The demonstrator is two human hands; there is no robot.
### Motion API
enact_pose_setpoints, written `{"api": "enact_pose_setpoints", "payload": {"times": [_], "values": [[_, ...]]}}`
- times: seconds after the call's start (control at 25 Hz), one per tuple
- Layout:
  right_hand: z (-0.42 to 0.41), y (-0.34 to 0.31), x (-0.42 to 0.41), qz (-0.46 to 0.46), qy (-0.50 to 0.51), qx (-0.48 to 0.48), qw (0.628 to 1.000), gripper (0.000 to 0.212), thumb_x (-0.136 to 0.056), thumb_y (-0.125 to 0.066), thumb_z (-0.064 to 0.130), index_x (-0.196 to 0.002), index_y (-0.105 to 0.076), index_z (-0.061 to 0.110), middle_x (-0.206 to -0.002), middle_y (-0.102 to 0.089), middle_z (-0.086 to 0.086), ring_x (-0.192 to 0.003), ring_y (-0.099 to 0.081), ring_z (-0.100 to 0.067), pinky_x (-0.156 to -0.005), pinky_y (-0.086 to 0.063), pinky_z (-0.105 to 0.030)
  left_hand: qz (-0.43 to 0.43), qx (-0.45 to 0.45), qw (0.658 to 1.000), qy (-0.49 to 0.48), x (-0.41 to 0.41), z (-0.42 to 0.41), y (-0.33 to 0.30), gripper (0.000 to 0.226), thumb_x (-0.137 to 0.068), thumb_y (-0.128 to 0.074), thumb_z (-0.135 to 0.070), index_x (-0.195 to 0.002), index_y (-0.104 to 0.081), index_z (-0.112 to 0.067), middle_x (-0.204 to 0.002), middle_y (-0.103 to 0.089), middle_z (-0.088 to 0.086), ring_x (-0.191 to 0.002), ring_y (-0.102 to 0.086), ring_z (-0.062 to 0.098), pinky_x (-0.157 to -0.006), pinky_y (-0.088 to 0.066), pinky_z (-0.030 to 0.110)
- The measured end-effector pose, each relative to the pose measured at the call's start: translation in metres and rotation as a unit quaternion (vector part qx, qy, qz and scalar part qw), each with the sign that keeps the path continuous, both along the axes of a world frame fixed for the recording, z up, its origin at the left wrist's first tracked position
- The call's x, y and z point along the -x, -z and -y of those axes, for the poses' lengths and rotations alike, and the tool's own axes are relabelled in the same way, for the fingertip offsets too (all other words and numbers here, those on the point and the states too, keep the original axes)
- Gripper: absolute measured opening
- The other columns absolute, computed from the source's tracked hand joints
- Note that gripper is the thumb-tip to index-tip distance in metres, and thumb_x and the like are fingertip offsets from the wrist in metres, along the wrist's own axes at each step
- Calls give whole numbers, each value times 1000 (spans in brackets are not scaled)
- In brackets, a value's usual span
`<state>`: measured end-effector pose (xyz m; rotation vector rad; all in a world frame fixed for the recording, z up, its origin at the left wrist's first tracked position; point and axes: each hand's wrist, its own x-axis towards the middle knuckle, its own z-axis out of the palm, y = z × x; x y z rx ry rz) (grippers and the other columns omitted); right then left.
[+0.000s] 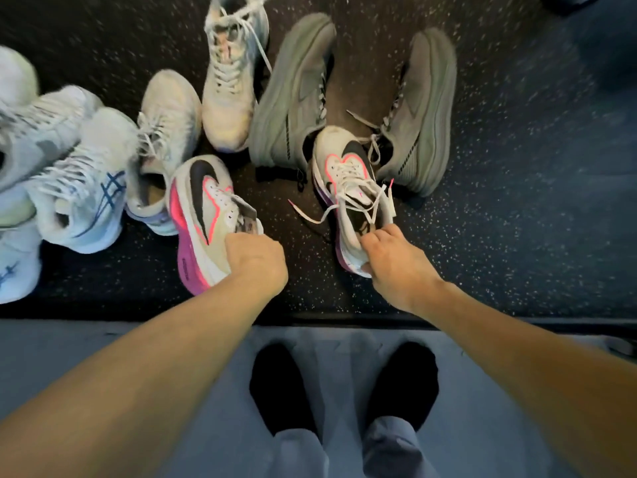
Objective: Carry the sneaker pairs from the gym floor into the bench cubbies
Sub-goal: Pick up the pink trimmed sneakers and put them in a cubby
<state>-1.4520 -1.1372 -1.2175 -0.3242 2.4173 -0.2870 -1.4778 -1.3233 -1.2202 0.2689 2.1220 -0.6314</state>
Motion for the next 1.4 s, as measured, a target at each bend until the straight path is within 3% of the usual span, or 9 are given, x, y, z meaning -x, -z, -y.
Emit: {"api": "enact_pose_setpoints", "payload": {"times": [0.2,0.44,0.56,0.68,0.8,0.92,1.12,1.28,1.4], "values": [[11,-67,26,-5,13,7,1000,30,-87,-58,15,-114,-46,16,-117,-52,-1,-113,-41,-20,-76,-44,-34,89,-38,995,-31,39,18,-75,52,-91,-49,-19,-136,-37,1,-129,-53,14,-117,-51,33,-93,-43,40],[17,-185,78,-82,54,60,993,17,-86,-59,18,-101,-50,20,-105,-55,3,-101,-45,-17,-73,-50,-40,83,-157,980,-88,85,12,-197,46,-96,-44,-39,-123,-52,-1,-122,-56,14,-113,-52,33,-85,-37,28],[19,-266,115,-140,56,70,986,15,-88,-59,21,-96,-47,22,-98,-51,6,-89,-43,-13,-68,-43,-33,-4,-238,964,-114,113,16,-280,34,-94,-47,-36,-104,-58,-6,-103,-59,13,-99,-56,31,-76,-39,33],[16,-361,146,-200,53,75,976,22,-85,-63,19,-91,-42,23,-94,-47,6,-91,-45,-15,-65,-39,-31,-91,-321,935,-118,141,22,-381,25,-92,-50,-31,-72,-41,-18,-85,-49,7,-89,-55,35,-71,-41,36],[14,-462,171,-254,67,82,961,22,-84,-64,19,-92,-44,22,-95,-48,5,-92,-45,-14,-66,-45,-31,-190,-361,909,-87,160,25,-486,20,-92,-50,-33,-81,-39,-20,-88,-51,4,-82,-50,30,-72,-47,42],[13,-583,195,-334,81,93,935,19,-86,-64,17,-92,-46,21,-99,-53,4,-92,-44,-13,-70,-49,-31,-308,-375,874,-13,179,25,-607,17,-94,-49,-33,-93,-44,-16,-99,-55,5,-91,-52,27,-74,-50,45],[9,-787,213,-453,83,103,882,28,-86,-58,11,-81,-33,24,-88,-42,6,-85,-37,-15,-53,-27,-25,-449,-380,802,106,198,19,-798,22,-95,-49,-32,-111,-47,-17,-112,-56,2,-101,-51,24,-73,-49,37],[9,-924,196,-539,76,76,835,18,-85,-56,8,-93,-43,16,-104,-53,-4,-101,-43,-22,-67,-47,-40,-542,-381,735,146,190,12,-925,23,-93,-50,-32,-110,-47,-17,-113,-55,3,-103,-52,26,-66,-41,35],[11,-994,172,-584,81,49,806,25,-80,-58,5,-93,-41,16,-105,-54,-5,-104,-45,-24,-64,-40,-36,-585,-385,694,169,175,9,-995,22,-94,-50,-32,-107,-47,-15,-111,-56,6,-102,-52,29,-61,-34,34]]}}
